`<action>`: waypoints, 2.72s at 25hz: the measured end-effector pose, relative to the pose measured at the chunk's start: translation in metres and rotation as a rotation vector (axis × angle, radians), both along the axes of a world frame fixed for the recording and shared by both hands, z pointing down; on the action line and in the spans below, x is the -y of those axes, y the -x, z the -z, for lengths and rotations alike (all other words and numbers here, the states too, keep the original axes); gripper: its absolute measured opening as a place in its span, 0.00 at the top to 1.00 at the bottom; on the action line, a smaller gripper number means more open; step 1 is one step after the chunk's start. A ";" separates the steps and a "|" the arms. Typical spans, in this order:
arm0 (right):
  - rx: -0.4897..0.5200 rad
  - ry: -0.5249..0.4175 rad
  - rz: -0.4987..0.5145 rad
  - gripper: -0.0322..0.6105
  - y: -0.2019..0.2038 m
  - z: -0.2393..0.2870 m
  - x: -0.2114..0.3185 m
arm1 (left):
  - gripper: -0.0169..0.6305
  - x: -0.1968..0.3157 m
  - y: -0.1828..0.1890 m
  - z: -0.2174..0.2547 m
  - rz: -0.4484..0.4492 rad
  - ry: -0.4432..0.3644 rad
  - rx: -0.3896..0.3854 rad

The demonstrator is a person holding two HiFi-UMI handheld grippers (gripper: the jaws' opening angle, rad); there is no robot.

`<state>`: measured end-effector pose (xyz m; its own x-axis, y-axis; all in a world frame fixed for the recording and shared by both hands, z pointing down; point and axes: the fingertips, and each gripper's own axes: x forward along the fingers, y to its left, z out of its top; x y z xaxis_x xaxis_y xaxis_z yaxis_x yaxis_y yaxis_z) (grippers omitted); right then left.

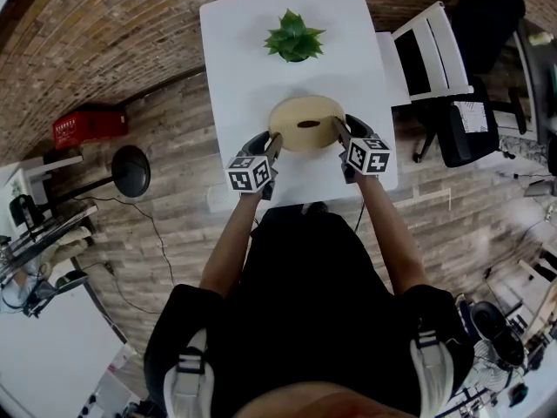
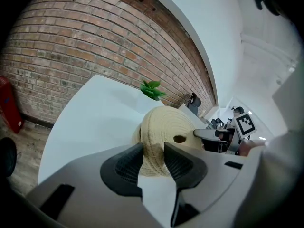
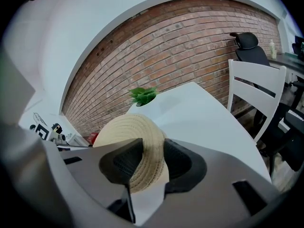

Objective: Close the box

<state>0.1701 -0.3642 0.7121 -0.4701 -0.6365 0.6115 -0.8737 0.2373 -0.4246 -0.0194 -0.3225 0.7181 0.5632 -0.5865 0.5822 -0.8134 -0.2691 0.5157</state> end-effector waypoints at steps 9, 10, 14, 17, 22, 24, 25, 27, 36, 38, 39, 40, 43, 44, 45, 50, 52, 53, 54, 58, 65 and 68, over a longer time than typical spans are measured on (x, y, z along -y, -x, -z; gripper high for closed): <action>-0.006 0.025 -0.023 0.74 -0.004 -0.007 0.005 | 0.74 0.005 -0.003 -0.004 -0.020 0.016 -0.028; -0.008 0.025 -0.024 0.74 -0.004 -0.007 0.006 | 0.74 0.005 -0.004 -0.004 -0.021 0.016 -0.029; -0.016 0.030 -0.028 0.74 -0.005 -0.009 0.008 | 0.73 0.005 -0.005 -0.006 -0.023 0.017 -0.025; -0.032 0.032 -0.026 0.74 -0.005 -0.013 0.010 | 0.73 0.007 -0.005 -0.008 -0.028 0.018 -0.022; -0.050 0.019 -0.026 0.74 -0.005 -0.013 0.011 | 0.72 0.008 -0.004 -0.009 -0.034 0.011 -0.006; -0.064 0.009 -0.021 0.73 -0.005 -0.013 0.011 | 0.72 0.008 -0.004 -0.009 -0.038 0.006 0.004; -0.069 0.005 -0.020 0.73 -0.005 -0.012 0.011 | 0.72 0.009 -0.004 -0.009 -0.041 0.002 0.012; -0.067 0.002 -0.024 0.73 -0.006 -0.012 0.011 | 0.71 0.009 -0.004 -0.008 -0.051 -0.013 0.036; -0.066 -0.008 -0.045 0.73 -0.009 -0.010 0.010 | 0.71 0.009 0.002 -0.004 -0.054 -0.044 0.073; -0.053 -0.012 -0.054 0.73 -0.010 -0.007 0.010 | 0.71 0.008 0.003 -0.002 -0.054 -0.048 0.075; -0.042 -0.015 -0.059 0.73 -0.011 -0.006 0.011 | 0.71 0.008 0.004 -0.001 -0.053 -0.052 0.076; -0.034 -0.018 -0.063 0.73 -0.011 -0.005 0.011 | 0.71 0.008 0.004 0.000 -0.053 -0.057 0.076; -0.041 -0.032 -0.063 0.73 -0.012 -0.001 0.012 | 0.71 0.009 0.006 0.002 -0.047 -0.067 0.078; -0.046 -0.037 -0.065 0.73 -0.012 0.000 0.013 | 0.72 0.010 0.007 0.004 -0.045 -0.075 0.081; -0.050 -0.042 -0.067 0.73 -0.013 0.001 0.013 | 0.72 0.012 0.008 0.006 -0.043 -0.085 0.085; -0.049 -0.046 -0.047 0.76 -0.012 0.007 0.006 | 0.75 0.016 0.010 0.021 -0.041 -0.134 0.093; -0.058 -0.053 -0.035 0.80 -0.010 0.010 0.005 | 0.77 0.018 0.012 0.027 -0.042 -0.148 0.091; -0.066 -0.059 -0.032 0.82 -0.010 0.012 0.005 | 0.79 0.019 0.012 0.028 -0.042 -0.152 0.085; -0.073 -0.065 -0.027 0.84 -0.010 0.014 0.004 | 0.81 0.019 0.011 0.029 -0.043 -0.152 0.076; -0.085 -0.085 0.014 0.90 -0.005 0.019 0.001 | 0.87 0.017 0.009 0.032 -0.046 -0.151 0.056; -0.093 -0.100 0.064 0.95 0.000 0.027 -0.007 | 0.94 0.009 -0.002 0.040 -0.094 -0.148 0.019; -0.135 -0.110 0.112 0.95 0.002 0.029 -0.013 | 0.94 0.007 -0.006 0.042 -0.108 -0.144 0.009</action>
